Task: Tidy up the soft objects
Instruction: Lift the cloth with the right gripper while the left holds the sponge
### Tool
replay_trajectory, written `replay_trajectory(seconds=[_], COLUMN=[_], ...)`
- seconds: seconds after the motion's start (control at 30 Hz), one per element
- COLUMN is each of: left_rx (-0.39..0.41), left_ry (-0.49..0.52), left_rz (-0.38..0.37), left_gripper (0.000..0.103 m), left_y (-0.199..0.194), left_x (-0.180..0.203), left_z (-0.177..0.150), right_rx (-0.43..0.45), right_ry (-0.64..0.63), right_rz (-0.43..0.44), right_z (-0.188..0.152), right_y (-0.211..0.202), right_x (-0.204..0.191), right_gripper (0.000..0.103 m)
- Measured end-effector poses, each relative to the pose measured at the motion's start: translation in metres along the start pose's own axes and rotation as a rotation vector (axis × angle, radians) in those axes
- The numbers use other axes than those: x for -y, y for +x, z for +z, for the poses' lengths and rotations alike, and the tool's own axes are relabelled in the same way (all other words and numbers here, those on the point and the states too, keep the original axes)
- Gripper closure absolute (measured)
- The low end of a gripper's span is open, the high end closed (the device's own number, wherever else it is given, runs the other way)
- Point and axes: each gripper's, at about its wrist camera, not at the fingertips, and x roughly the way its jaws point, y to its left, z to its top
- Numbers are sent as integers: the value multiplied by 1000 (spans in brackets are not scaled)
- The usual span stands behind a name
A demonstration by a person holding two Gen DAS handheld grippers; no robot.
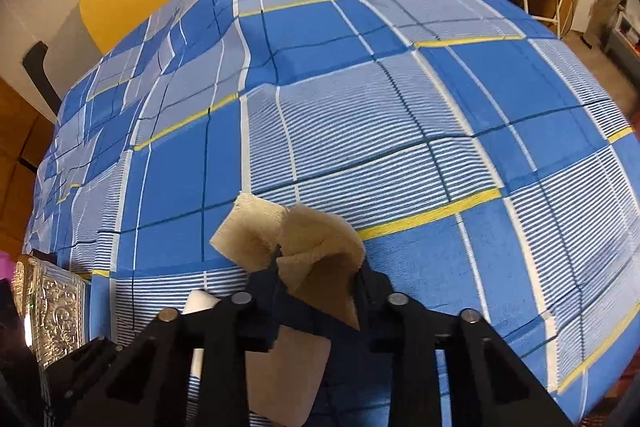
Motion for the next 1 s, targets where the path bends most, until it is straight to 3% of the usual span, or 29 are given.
replay_trajectory(seconds=[0.13, 0.2, 0.3, 0.37, 0.47, 0.57, 0.67, 0.73, 0.83, 1.0], left_rx=[-16, -21, 0, -40, -136, -162, -284, -323, -317, -319], left_ry=[9, 77, 268, 394, 613, 818, 851, 870, 934, 869], left_rz=[-34, 26, 102, 122, 131, 189, 143, 127, 119, 119], left_gripper=[32, 32, 24, 19, 19, 19, 19, 19, 16, 19], left_y=[-1, -4, -8, -4, 8, 23, 46, 56, 60, 62], left_x=[6, 16, 37, 51, 72, 88, 80, 76, 75, 73], left_z=[2, 2, 11, 20, 28, 30, 35, 33, 28, 34], right_rx=[79, 118, 167, 168, 145, 137, 134, 128, 125, 120], right_ry=[86, 174, 315, 360, 374, 367, 378, 384, 388, 393], right_rz=[-11, -6, 41, 65, 100, 110, 116, 118, 122, 123], right_z=[1, -1, -2, -4, -2, -1, 0, -1, -2, -1], right_y=[-23, -33, -43, -43, -37, -34, -32, -32, -33, -31], right_x=[18, 36, 64, 70, 70, 66, 65, 67, 70, 69], right_gripper=[77, 77, 77, 77, 77, 77, 77, 77, 77, 77])
